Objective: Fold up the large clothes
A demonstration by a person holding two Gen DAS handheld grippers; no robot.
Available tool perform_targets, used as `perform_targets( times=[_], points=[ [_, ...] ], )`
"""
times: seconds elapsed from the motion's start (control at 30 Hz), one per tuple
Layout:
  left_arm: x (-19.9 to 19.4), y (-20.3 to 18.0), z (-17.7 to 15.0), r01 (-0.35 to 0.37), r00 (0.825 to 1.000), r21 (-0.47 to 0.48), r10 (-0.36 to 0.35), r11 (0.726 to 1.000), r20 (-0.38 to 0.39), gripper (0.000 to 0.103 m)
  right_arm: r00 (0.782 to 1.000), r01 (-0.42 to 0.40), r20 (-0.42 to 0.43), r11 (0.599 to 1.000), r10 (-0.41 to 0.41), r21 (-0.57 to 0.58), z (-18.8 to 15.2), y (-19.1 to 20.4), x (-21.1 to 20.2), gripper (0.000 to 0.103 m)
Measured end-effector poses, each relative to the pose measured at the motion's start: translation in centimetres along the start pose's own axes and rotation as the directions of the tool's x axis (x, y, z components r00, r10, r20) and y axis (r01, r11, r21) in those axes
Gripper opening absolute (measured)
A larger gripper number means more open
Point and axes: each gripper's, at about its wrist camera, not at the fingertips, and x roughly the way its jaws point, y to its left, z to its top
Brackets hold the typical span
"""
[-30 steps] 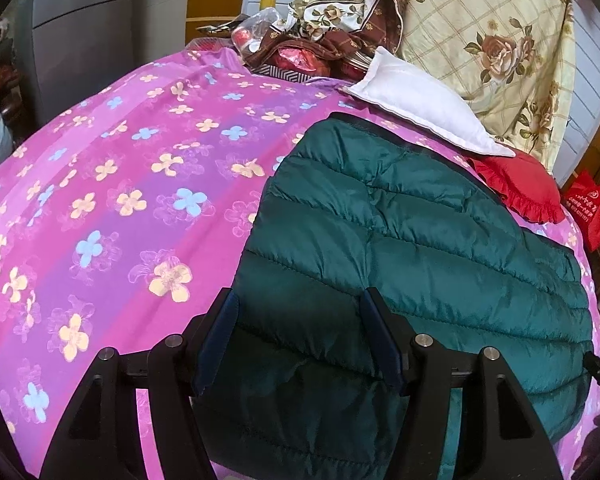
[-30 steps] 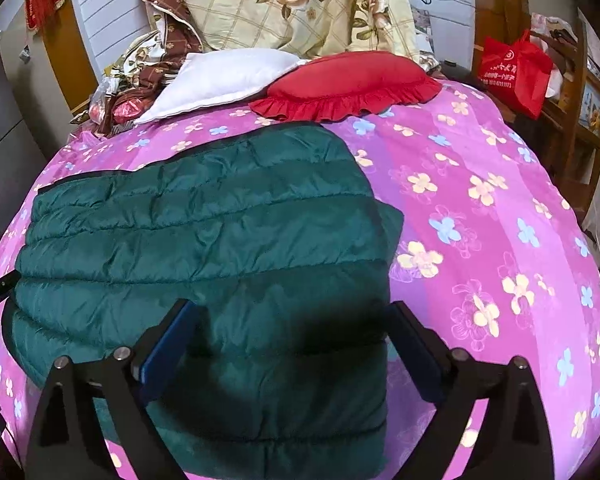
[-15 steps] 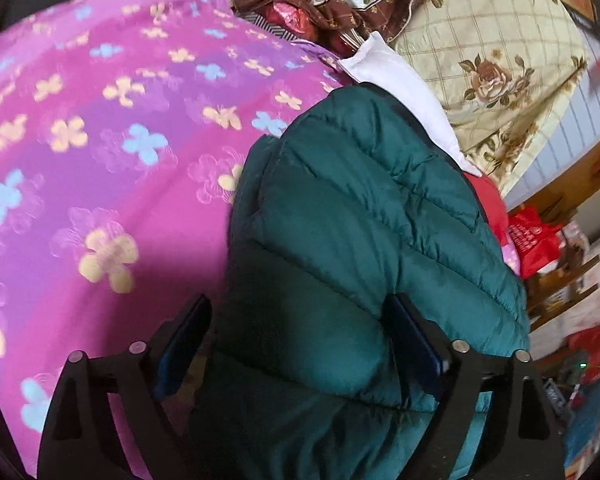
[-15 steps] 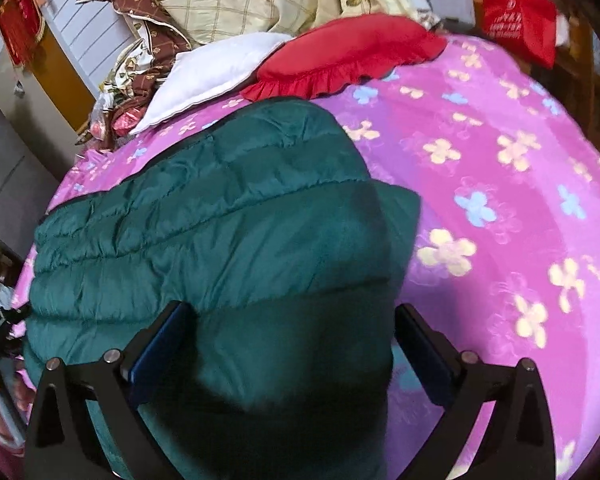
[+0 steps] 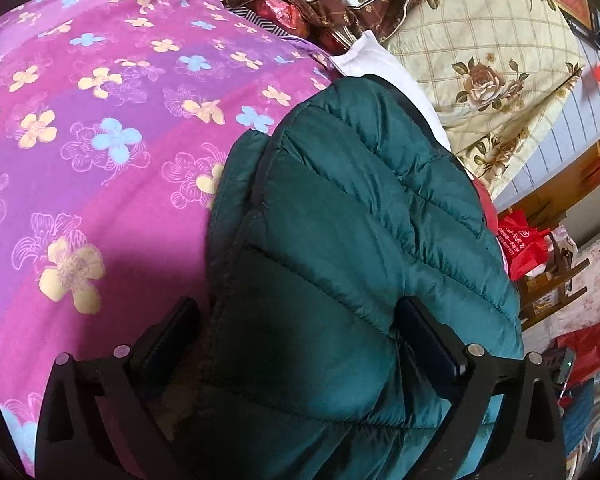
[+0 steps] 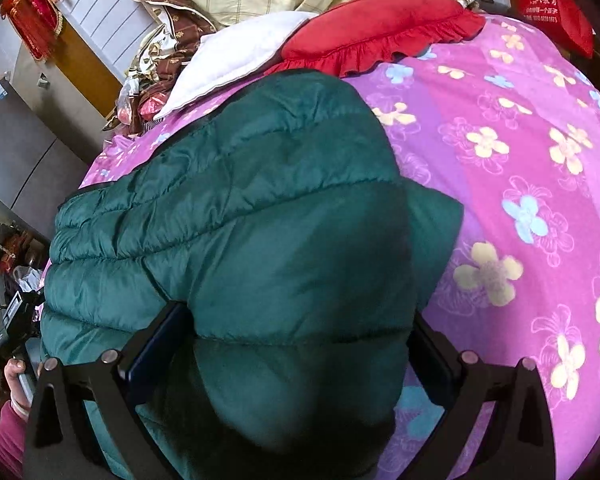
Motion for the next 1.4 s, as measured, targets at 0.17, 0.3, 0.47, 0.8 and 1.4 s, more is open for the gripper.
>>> perform_targets(
  times=[0.17,0.3,0.47,0.8,1.4],
  points=[
    [-0.5,-1.0,-0.4,0.017,1.000,0.040,-0.017,0.999,0.001,0.053,1.000,-0.009,0.012,0.999,0.009,-0.043,-0.2,1.4,-0.4,0.087],
    [-1.8,-2.3,-0.8,-0.013,0.999,0.090,0.010,0.996,0.031,0.031,0.999,0.004,0.042,0.997,-0.001,-0.073,-0.7,2.5,-1.6,0.063],
    [-4.6,-3.1,-0.8,0.021,0.999,0.095,-0.025,0.995,0.043,0.021,0.993,0.029,0.115,0.991,-0.014,-0.128,-1.3,4.6,-5.1,0.037],
    [-12.8,-3.5,-4.7,0.057,0.998,0.202,-0.061,0.978,0.010,0.020,0.989,-0.031,0.139,0.990,0.050,-0.136,-5.6,8.7,-13.6,0.030],
    [-16.8,-1.8,-10.6,-0.334,0.939,0.243,0.299,0.911,0.168,0.053,0.934,0.338,0.158,0.935,-0.320,-0.106,-16.3,9.7,-15.6,0.084]
  ],
)
